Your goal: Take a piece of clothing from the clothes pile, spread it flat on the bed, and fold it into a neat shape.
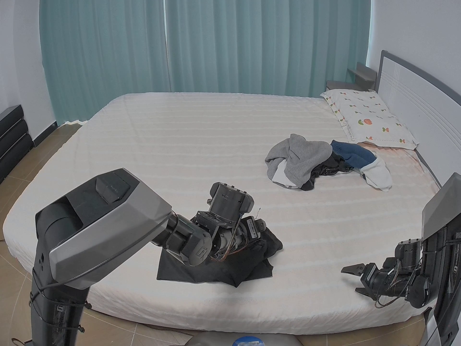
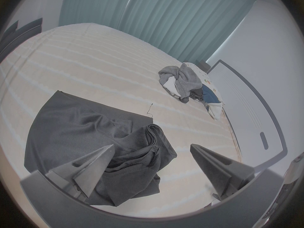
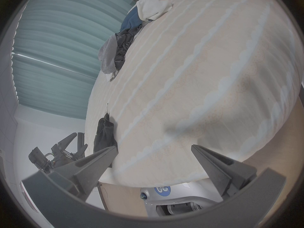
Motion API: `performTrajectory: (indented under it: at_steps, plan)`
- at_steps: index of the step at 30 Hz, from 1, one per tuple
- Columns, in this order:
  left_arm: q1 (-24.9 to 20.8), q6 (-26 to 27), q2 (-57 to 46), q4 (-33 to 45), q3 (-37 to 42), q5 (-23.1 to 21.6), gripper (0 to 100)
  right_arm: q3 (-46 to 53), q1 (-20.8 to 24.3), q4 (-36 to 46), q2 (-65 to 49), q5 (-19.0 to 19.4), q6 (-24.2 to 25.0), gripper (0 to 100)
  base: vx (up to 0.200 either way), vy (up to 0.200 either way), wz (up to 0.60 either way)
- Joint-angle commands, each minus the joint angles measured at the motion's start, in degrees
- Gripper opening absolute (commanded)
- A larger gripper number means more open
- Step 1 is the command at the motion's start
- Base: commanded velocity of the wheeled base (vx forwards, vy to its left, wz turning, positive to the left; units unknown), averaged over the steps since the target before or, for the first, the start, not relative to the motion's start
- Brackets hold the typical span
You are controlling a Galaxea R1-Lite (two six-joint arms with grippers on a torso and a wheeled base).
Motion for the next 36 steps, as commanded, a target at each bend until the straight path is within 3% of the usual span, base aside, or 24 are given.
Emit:
performTrajectory:
  at_steps: [1, 5, 11, 18, 25, 28, 30, 32, 33, 36]
  plan:
    - [0.39, -2.03, -0.3, -0.14, 0.22, 0.78, 100, 0.02, 0.27, -0.96, 0.14, -0.07, -0.09, 100, 0.0, 0.0, 0.0]
    - [2.33, -4.49, -2.06, 0.21, 1.63, 0.96, 100, 0.02, 0.27, -0.96, 0.14, -0.07, 0.0, 100, 0.0, 0.0, 0.0]
    - [6.9, -5.81, -7.42, -0.67, 10.33, 0.61, 100, 0.02, 0.27, -0.96, 0.14, -0.07, 0.0, 100, 0.0, 0.0, 0.0]
    - [10.76, -15.65, -10.49, -3.83, 15.86, -0.71, 100, -0.07, 0.27, -0.96, 0.05, -0.16, -0.09, 100, 0.0, 0.0, 0.0]
    - [16.21, -23.65, -10.93, -4.09, 19.91, -7.3, 100, -2.36, 0.97, -0.96, 0.58, -2.8, -1.23, 100, 0.0, 0.086, 0.0]
    - [19.47, -24.09, -10.85, -6.38, 22.37, -11.88, 100, -4.2, 4.67, -0.87, -1.44, -6.31, -1.32, 100, 0.0, 0.2, 0.0]
    - [20.78, -24.09, -10.93, -8.05, 23.51, -12.67, 100, -5.96, 7.65, -0.61, -2.15, -9.48, -1.84, 100, 0.0, 0.2, 0.0]
    - [20.78, -24.09, -10.93, -8.14, 23.51, -12.75, 100, -6.05, 7.83, -0.61, -2.15, -9.65, -1.84, 100, 0.0, 0.2, 0.0]
    - [21.22, -24.0, -10.49, -10.25, 24.3, -12.75, 100, -9.74, 11.52, 0.1, -2.5, -12.55, -2.81, 100, 0.0, 0.2, 0.0]
    - [21.22, -24.0, -9.97, -11.65, 25.18, -12.75, 100, -14.4, 13.89, 5.28, -4.69, -13.61, -3.69, 100, 0.0, 0.133, 0.0]
